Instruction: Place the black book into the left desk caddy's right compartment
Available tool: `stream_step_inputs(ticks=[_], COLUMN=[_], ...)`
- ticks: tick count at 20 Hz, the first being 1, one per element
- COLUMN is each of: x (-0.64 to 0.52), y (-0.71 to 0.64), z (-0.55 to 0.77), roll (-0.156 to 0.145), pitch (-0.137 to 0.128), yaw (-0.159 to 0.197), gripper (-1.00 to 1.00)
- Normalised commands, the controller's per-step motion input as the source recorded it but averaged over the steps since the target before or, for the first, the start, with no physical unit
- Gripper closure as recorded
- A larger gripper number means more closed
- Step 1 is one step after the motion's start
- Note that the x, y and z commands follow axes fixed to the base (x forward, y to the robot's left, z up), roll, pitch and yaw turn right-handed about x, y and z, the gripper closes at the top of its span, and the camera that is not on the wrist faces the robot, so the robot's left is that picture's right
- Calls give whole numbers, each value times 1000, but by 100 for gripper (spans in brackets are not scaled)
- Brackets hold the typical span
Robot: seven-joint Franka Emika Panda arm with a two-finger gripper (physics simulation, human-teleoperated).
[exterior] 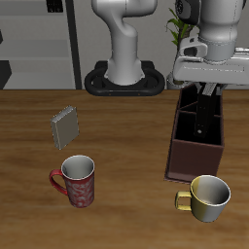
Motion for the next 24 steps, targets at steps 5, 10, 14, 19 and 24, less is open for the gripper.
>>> stream_step_inputs(ticks=[5, 10, 14, 19, 24], x=[22, -38, -72, 45, 84], y=[-4, 48, 143, 22, -59], z=[-214, -133, -182, -202, -253], roll=[12, 22, 37, 12, -6], pitch=[23, 20, 15, 18, 31], yaw=[4, -7, 8, 3, 3], gripper=[100, 100, 100, 100, 100])
